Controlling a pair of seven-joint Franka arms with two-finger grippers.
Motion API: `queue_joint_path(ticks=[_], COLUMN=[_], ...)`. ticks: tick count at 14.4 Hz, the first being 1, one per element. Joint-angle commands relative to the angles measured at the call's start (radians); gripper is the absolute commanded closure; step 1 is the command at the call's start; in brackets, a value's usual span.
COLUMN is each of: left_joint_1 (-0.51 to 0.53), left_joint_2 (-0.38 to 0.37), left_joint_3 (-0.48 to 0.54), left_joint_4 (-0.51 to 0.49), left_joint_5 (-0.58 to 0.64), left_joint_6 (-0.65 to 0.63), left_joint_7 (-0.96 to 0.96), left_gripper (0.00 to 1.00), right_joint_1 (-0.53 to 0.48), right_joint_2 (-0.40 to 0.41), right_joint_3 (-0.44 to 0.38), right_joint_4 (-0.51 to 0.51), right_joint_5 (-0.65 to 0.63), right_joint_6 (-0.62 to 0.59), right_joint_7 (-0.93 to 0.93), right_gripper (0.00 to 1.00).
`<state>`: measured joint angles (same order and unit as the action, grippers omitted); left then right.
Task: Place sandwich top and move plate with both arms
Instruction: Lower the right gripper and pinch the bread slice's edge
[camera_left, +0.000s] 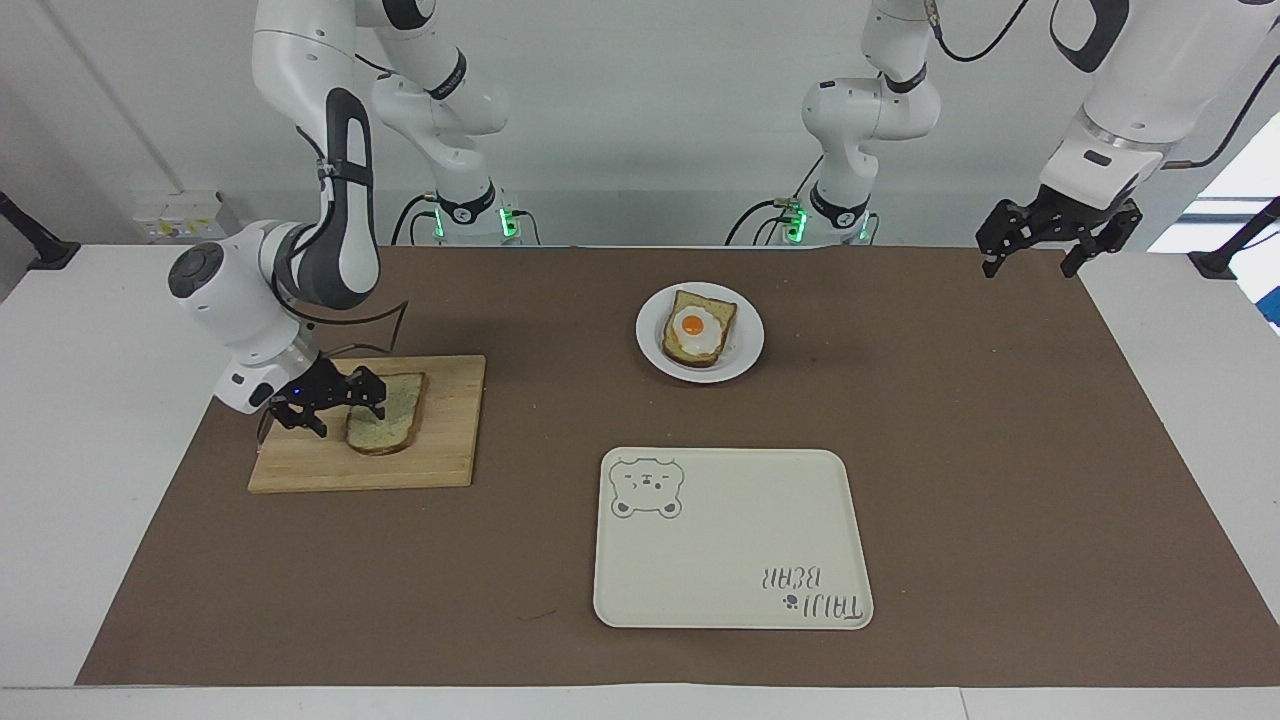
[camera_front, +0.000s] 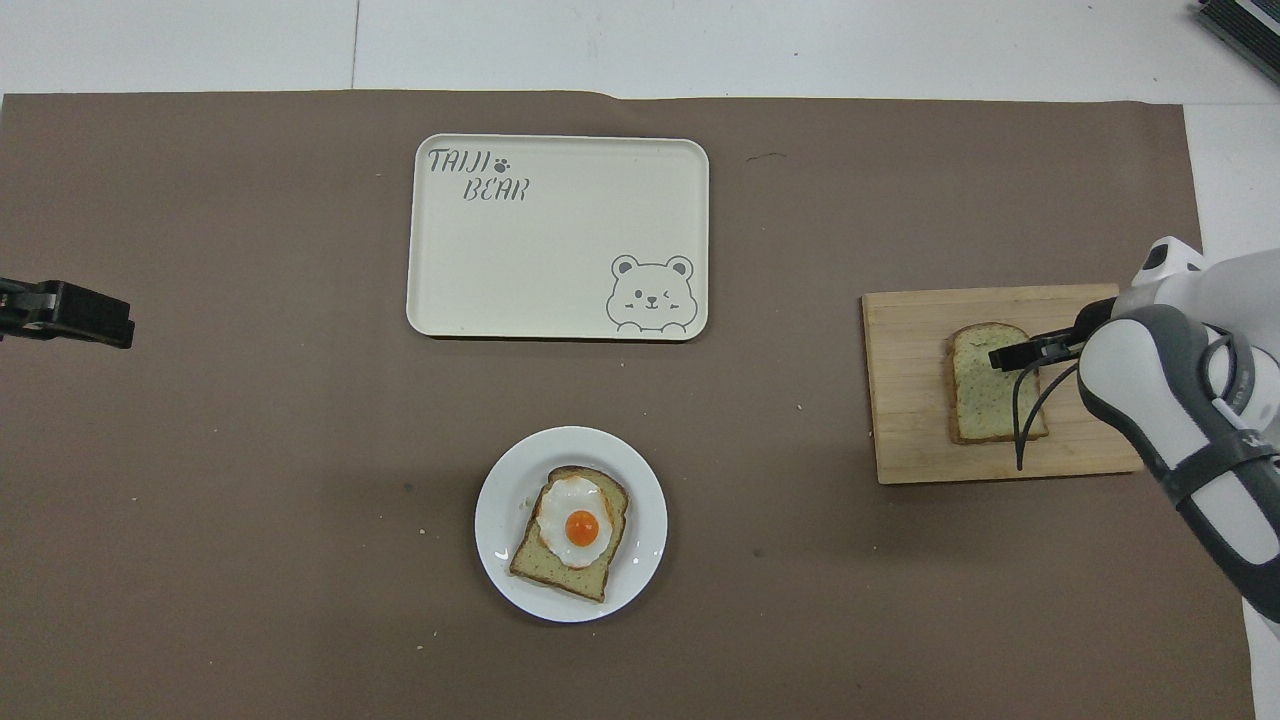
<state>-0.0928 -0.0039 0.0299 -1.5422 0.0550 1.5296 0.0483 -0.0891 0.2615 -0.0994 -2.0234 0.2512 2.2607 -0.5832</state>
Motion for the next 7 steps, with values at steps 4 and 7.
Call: queue_joint_path(ticks=[4, 7], left_joint_1=[0.001, 0.001], left_joint_2=[0.004, 0.004], left_joint_3=[-0.001, -0.001], left_joint_4=[0.013, 0.013], left_joint_5=[0.009, 0.009], left_joint_6=[-0.019, -0.019], left_joint_7=[-0.008, -0.008], left_gripper=[0.0, 0.0], right_joint_1=[-0.012, -0.014], right_joint_2=[-0.002, -0.001], right_joint_3=[0.006, 0.006], right_joint_4=[-0.031, -0.032], right_joint_5=[0.031, 0.029], right_joint_6=[0.023, 0.022], right_joint_7=[-0.041, -0.04], right_gripper=[0.0, 0.03])
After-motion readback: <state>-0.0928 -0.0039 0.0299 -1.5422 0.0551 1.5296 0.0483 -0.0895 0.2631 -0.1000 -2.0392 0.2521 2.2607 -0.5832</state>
